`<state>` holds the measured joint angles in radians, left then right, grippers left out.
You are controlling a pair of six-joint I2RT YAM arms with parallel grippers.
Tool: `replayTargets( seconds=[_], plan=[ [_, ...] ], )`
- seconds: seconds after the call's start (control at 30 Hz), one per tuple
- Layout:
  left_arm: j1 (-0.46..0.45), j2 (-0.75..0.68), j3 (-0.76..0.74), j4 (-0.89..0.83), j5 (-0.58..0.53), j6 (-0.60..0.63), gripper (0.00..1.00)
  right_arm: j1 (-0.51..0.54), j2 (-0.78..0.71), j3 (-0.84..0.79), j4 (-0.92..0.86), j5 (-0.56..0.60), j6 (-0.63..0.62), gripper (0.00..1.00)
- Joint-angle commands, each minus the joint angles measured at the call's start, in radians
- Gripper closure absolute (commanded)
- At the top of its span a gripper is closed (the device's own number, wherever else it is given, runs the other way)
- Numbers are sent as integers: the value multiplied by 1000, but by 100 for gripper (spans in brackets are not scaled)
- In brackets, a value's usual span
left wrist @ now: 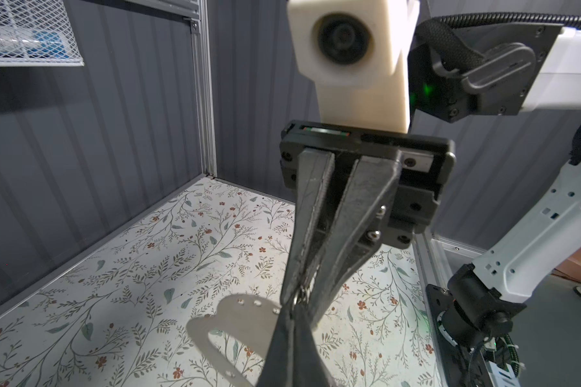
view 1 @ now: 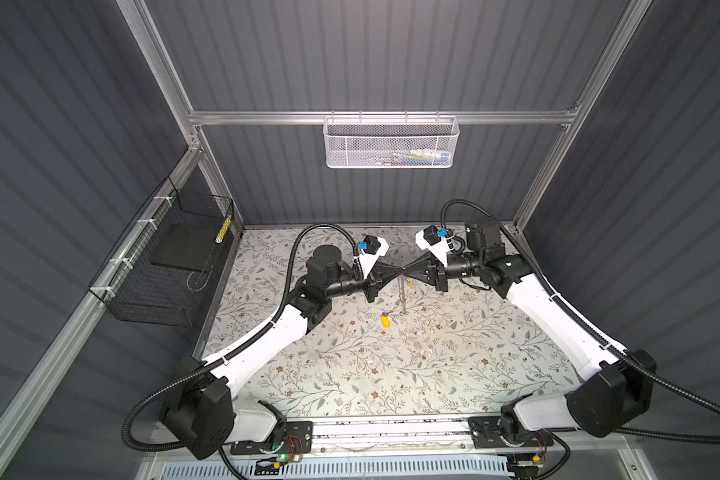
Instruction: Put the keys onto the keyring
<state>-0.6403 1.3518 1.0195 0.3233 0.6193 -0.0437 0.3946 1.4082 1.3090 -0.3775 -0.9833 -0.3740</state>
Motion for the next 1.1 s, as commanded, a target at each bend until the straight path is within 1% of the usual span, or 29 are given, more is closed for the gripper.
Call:
replayTargets(
  seconds=[0.0,0.1,0.17,0.33,0.53,0.73,0.87,1.07],
  plan=[
    [-9,-35,-15,82,-39,-26,100,8,-13,-29,57,-43,53,83],
    [-10,-43,-25,98,-48,-30,100,0,-23,-48,80,-44,73,79],
    [-9,-48,-31,108,-61,-32,100,-5,-32,-60,95,-40,86,74],
    [-9,-55,-50,141,-84,-41,100,-29,-63,-115,157,-45,130,68],
    [-9,-49,-55,169,-77,-53,100,-39,-89,-149,212,-48,164,70],
    [-9,-45,-73,217,-56,-64,100,-50,-103,-171,314,-57,219,72],
    [-10,-33,-73,238,-27,-74,100,-53,-92,-153,325,-65,223,73],
    [-9,-30,-75,265,-9,-87,100,-53,-75,-137,319,-96,219,77]
  ],
)
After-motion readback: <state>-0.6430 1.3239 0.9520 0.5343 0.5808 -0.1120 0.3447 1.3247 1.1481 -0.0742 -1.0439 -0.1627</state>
